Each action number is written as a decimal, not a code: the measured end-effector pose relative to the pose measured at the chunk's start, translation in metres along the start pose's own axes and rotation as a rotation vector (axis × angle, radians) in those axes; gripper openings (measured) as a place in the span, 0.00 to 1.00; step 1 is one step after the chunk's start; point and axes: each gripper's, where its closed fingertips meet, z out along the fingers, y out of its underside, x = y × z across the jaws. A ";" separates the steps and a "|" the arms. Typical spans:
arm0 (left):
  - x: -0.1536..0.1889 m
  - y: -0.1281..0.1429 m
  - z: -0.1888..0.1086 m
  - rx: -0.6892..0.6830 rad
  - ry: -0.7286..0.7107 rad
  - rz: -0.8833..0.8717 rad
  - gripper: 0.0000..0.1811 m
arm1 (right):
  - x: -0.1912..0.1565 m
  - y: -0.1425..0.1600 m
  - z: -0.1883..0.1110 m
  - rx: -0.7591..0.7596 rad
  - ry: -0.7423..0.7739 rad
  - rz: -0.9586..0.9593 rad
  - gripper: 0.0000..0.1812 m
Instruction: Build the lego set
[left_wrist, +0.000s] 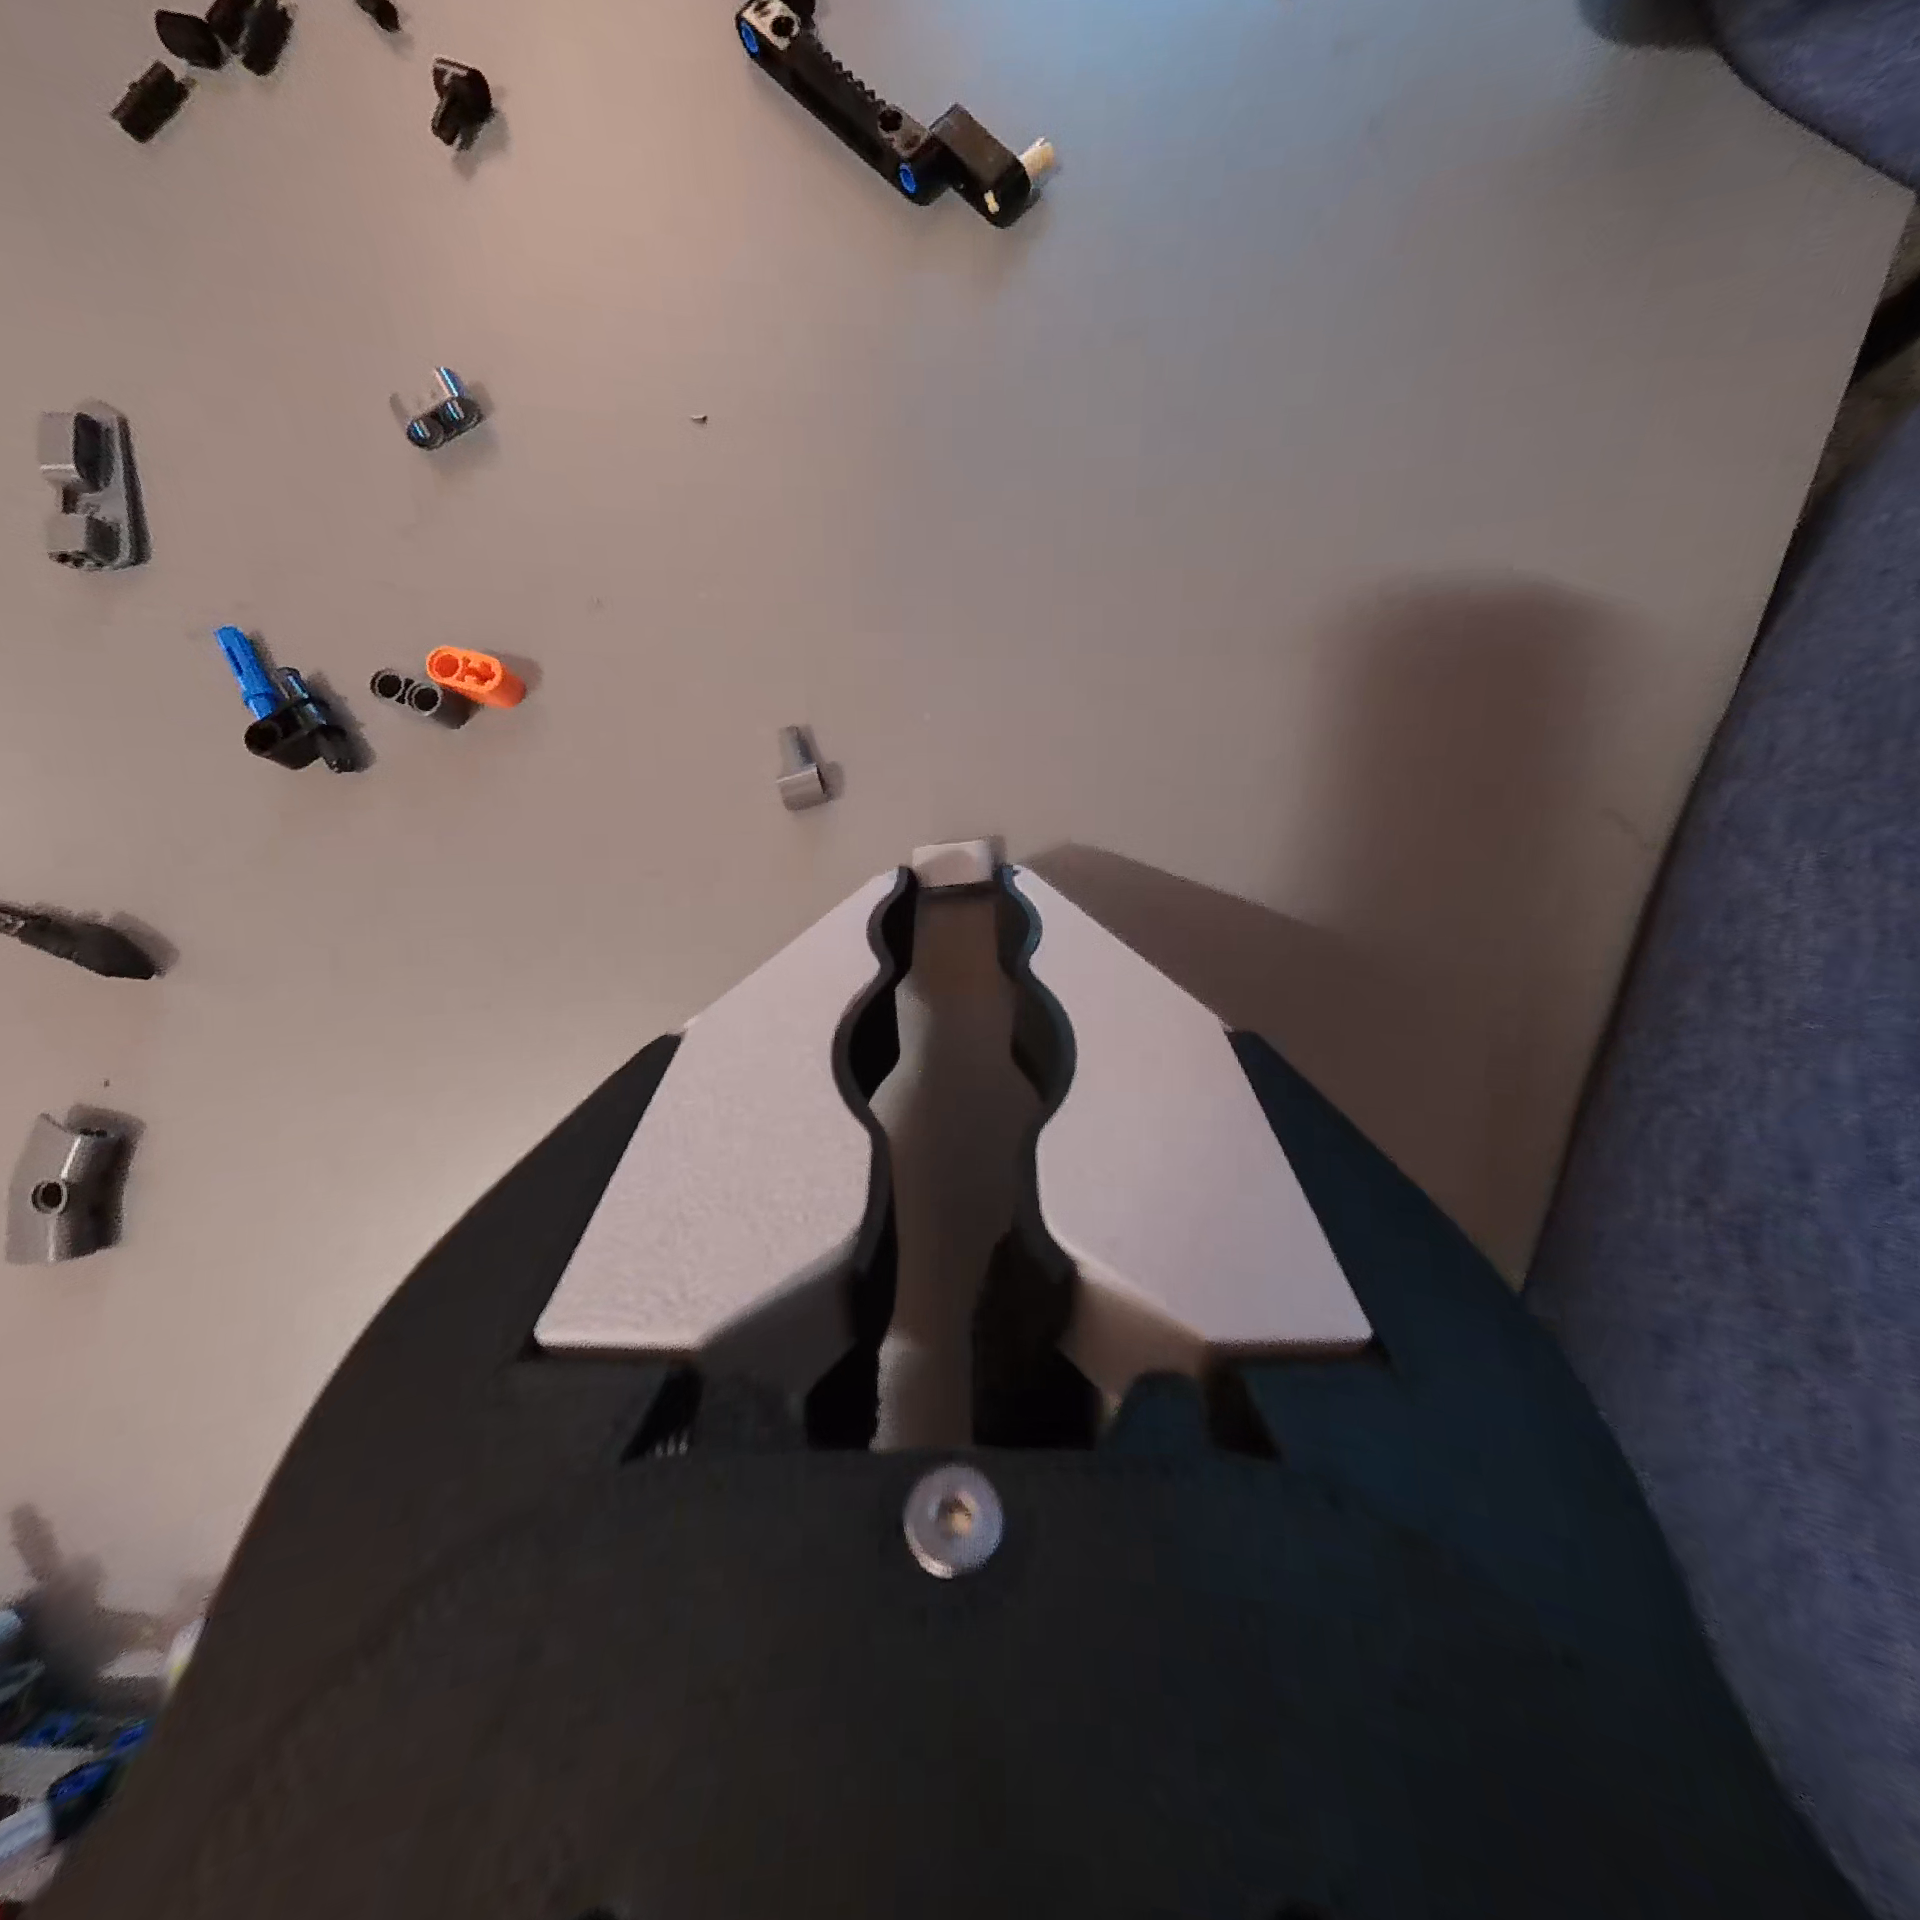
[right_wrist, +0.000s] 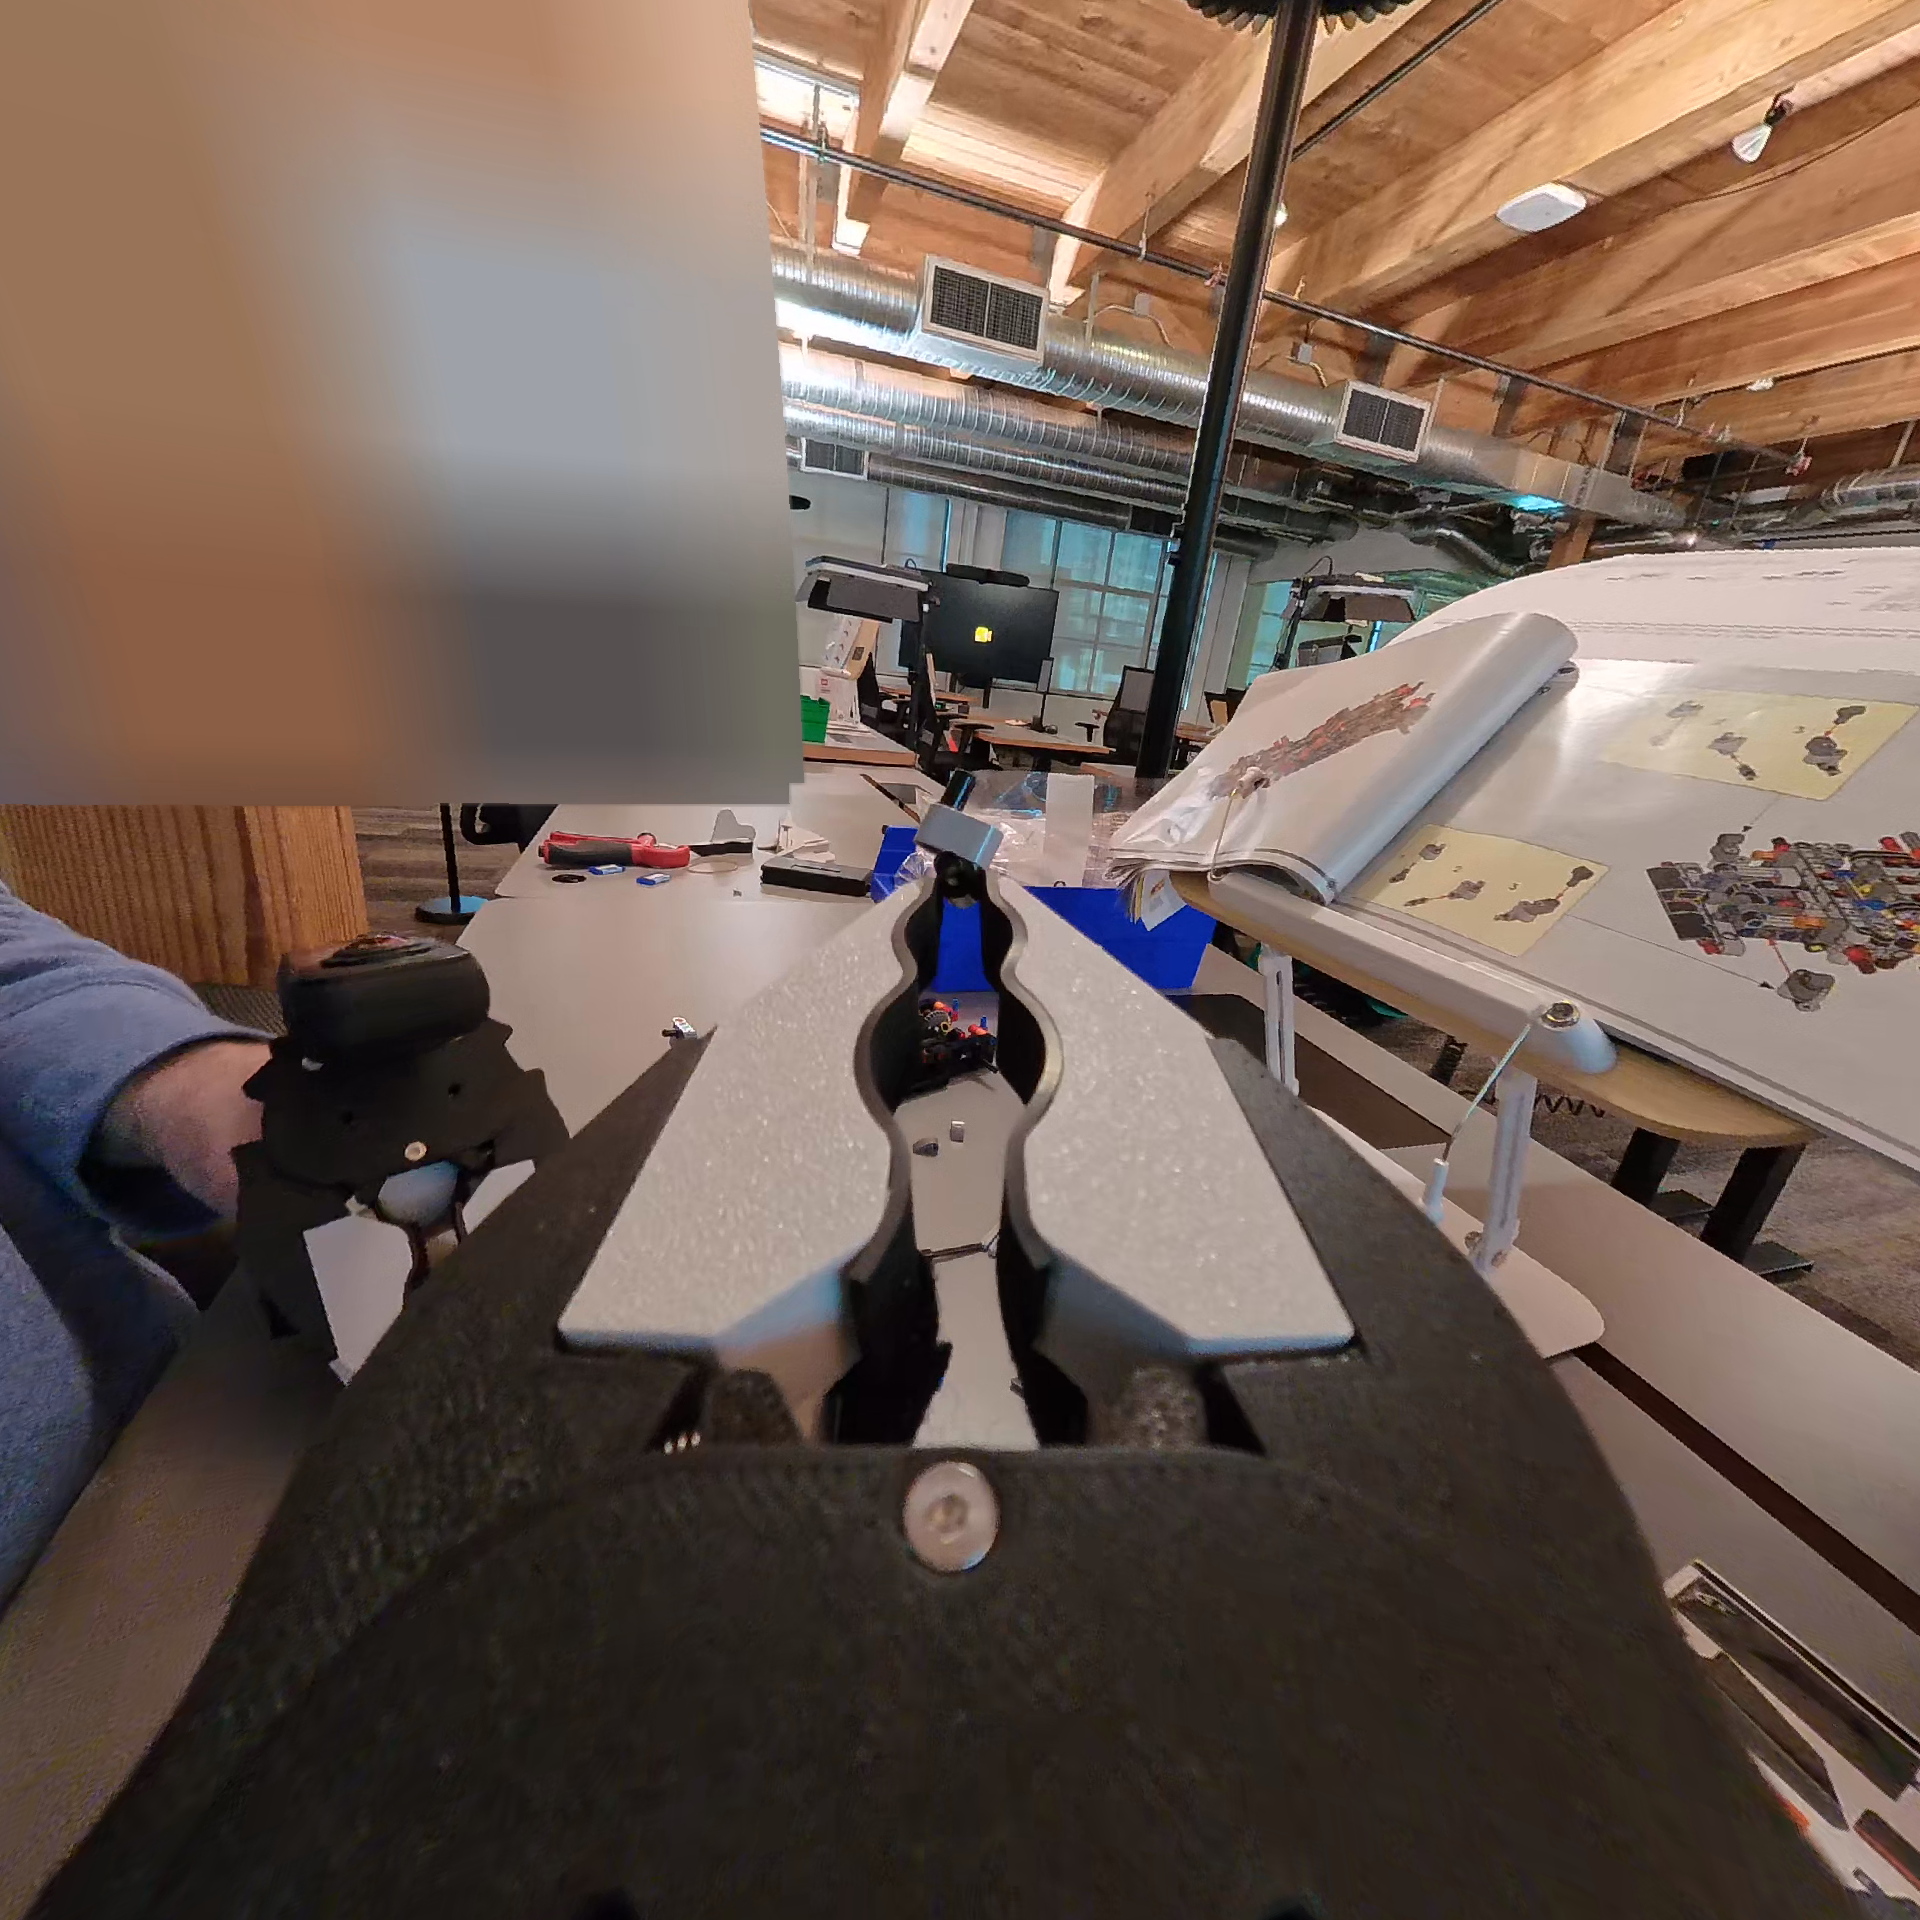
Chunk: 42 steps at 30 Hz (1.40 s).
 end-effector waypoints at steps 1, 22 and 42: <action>-0.001 0.001 -0.001 -0.012 0.001 0.014 0.08 | 0.000 0.000 0.000 -0.001 0.001 -0.002 0.02; -0.109 -0.075 0.054 -0.104 -0.045 0.545 0.09 | 0.011 -0.002 -0.016 -0.003 0.022 -0.008 0.02; -0.106 -0.067 0.062 -0.264 0.230 0.497 0.00 | 0.016 0.003 -0.017 -0.007 0.024 0.019 0.02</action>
